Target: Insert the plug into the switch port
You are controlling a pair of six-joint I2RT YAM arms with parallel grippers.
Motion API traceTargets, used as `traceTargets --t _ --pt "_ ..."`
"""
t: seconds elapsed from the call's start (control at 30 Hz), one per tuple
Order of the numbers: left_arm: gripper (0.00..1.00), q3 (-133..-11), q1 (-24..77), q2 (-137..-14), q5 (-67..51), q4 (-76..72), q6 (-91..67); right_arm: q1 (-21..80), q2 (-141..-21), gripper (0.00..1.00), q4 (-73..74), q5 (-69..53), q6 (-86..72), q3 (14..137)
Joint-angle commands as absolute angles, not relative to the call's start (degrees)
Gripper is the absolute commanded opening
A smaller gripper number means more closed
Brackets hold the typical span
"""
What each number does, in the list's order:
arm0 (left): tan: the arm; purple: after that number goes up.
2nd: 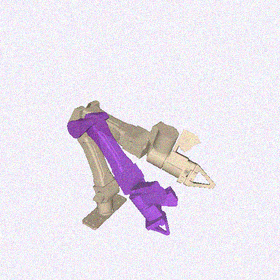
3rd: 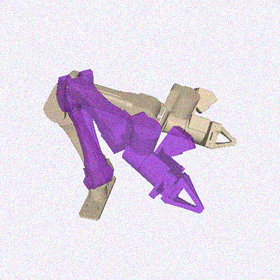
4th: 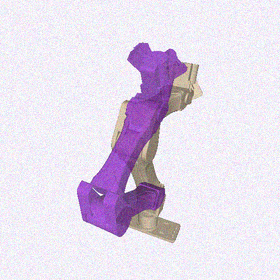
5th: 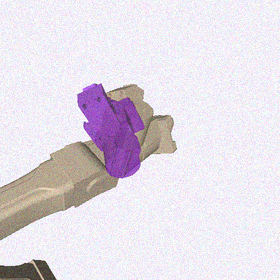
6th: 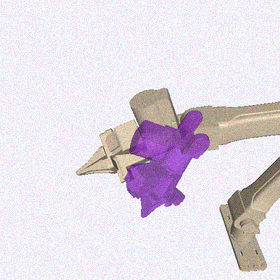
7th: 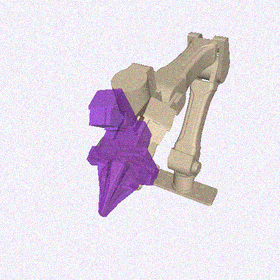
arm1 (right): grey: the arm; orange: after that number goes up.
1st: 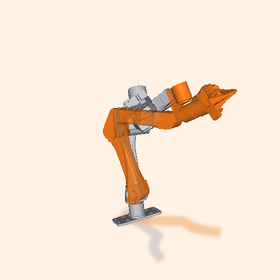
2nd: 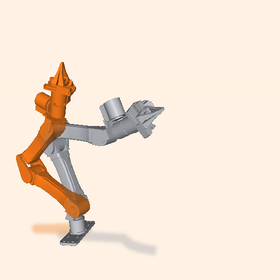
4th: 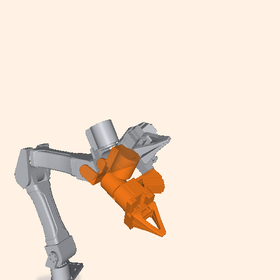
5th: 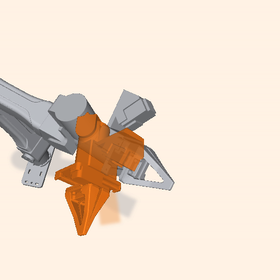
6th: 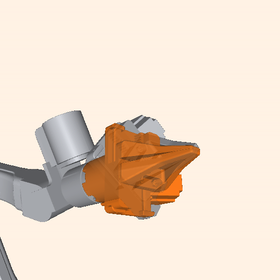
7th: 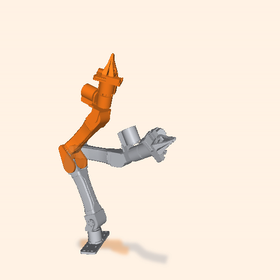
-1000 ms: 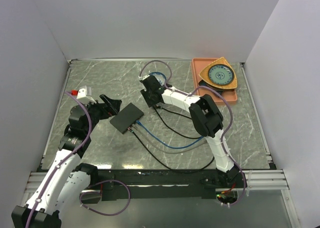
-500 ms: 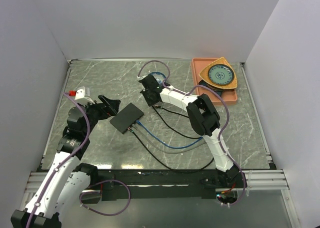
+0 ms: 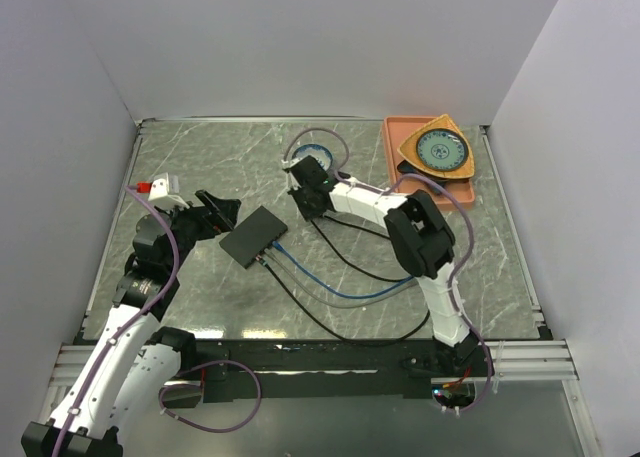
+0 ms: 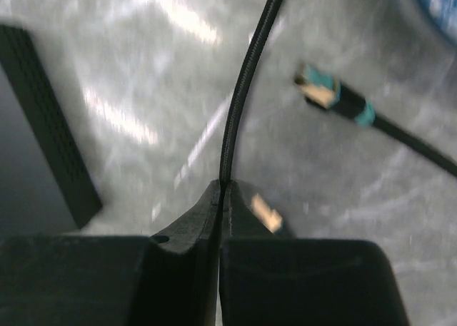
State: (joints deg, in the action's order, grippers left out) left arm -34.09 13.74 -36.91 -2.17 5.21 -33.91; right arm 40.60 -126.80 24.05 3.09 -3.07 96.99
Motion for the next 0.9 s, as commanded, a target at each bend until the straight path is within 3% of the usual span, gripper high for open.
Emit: traceTargets --t 0.0,0.4,0.77,0.87 --pt "0.96 -35.77 13.54 -36.56 -3.34 3.43 -34.72 40.69 -115.08 0.0 22.68 1.06 -2.99 91.24" --pt "0.96 -34.98 13.54 -37.35 -4.57 1.93 -35.33 44.38 -100.82 0.0 19.42 -6.5 -3.78 75.68" --pt "0.96 -34.63 13.54 -38.85 -4.92 1.23 -35.51 55.63 -102.57 0.0 18.38 -3.09 -1.05 69.53" --pt "0.96 -34.37 13.54 -38.58 -5.19 0.97 -35.6 55.72 -102.31 0.18 17.58 -2.12 -1.76 69.34"
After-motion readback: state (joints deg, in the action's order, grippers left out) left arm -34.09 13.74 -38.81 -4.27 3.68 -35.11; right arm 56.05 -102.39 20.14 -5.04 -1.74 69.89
